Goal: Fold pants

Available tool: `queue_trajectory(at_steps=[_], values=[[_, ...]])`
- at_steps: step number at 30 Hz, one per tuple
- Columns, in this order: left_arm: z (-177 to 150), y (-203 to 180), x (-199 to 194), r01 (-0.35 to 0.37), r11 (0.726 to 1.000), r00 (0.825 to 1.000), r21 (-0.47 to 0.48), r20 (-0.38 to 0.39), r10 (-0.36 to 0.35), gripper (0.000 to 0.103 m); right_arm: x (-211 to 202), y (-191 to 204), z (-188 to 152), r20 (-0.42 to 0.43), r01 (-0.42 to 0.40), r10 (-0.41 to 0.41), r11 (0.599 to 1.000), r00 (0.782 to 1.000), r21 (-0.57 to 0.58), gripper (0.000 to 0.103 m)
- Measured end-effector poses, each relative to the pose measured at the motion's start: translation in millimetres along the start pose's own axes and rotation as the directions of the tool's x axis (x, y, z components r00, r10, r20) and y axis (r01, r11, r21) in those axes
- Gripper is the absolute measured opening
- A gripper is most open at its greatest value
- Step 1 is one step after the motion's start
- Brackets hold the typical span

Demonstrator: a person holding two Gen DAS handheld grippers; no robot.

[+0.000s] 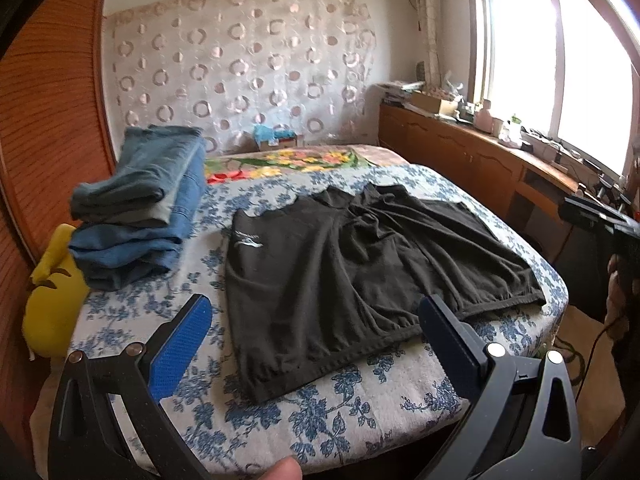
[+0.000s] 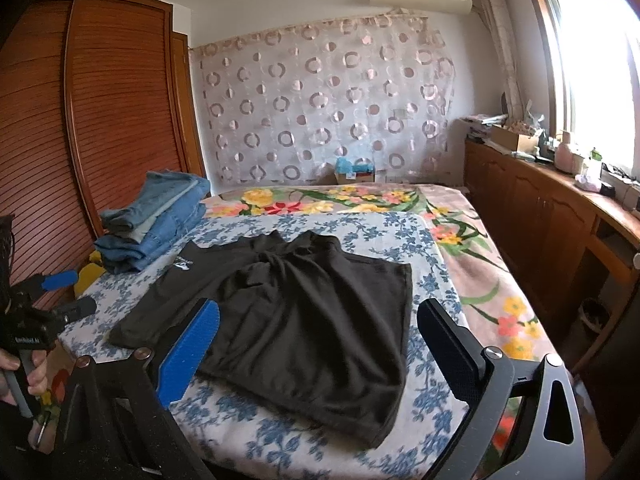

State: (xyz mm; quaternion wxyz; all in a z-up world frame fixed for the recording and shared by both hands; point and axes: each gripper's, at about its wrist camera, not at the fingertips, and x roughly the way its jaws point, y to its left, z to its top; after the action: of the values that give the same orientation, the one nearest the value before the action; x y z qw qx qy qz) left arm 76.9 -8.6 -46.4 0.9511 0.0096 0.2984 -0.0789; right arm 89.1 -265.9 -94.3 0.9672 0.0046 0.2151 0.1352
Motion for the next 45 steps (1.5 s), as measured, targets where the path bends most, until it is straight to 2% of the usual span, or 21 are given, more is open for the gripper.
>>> queue_trajectory(at_steps=[7, 10, 12, 14, 17, 25, 30, 34, 37, 42, 45], values=[[-1, 3, 20, 0.038, 0.999, 0.999, -0.015, -0.024, -0.038, 0.103, 17, -12, 9, -0.043, 0.013, -0.013, 1.000, 0.999, -0.012, 0.089], [-2, 6, 25, 0.032, 0.999, 0.999, -0.026, -0.021, -0.033, 0.103, 29, -18, 13, -0.078, 0.016, -0.017, 1.000, 0.997, -0.009, 0.079], [-2, 9, 29, 0.032, 0.999, 0.999, -0.030, -0.025, -0.033, 0.103, 40, -25, 17, -0.110, 0.020, -0.021, 1.000, 0.994, -0.010, 0.068], [-3, 12, 32, 0.028, 0.999, 0.999, -0.034, -0.032, -0.029, 0.103, 51, -28, 20, -0.139, 0.027, -0.028, 1.000, 0.990, -0.009, 0.061], [-4, 16, 38, 0.021, 0.999, 0.999, -0.039, -0.047, -0.023, 0.103, 73, -37, 26, -0.198, 0.031, -0.028, 0.999, 0.980, 0.013, 0.049], [-12, 24, 49, 0.014, 0.999, 0.996, -0.049, -0.082, -0.018, 0.103, 112, -54, 48, -0.330, 0.055, -0.029, 0.996, 0.944, 0.069, 0.040], [-17, 26, 56, 0.015, 0.998, 0.995, -0.055, -0.102, -0.020, 0.103, 126, -56, 58, -0.390, 0.086, -0.046, 0.993, 0.920, 0.085, 0.030], [-21, 28, 59, 0.016, 0.998, 0.993, -0.061, -0.113, -0.023, 0.103, 130, -50, 65, -0.414, 0.114, -0.078, 0.991, 0.907, 0.064, 0.026], [-23, 28, 60, 0.017, 0.998, 0.993, -0.067, -0.118, -0.024, 0.103, 131, -45, 71, -0.409, 0.121, -0.089, 0.991, 0.908, 0.054, 0.023], [-26, 29, 62, 0.017, 0.997, 0.992, -0.070, -0.123, -0.025, 0.103, 117, -34, 75, -0.406, 0.106, -0.087, 0.994, 0.910, 0.023, 0.004], [-28, 30, 62, 0.015, 0.997, 0.992, -0.070, -0.127, -0.024, 0.103, 108, -39, 76, -0.388, 0.168, -0.156, 0.986, 0.909, -0.001, 0.002]])
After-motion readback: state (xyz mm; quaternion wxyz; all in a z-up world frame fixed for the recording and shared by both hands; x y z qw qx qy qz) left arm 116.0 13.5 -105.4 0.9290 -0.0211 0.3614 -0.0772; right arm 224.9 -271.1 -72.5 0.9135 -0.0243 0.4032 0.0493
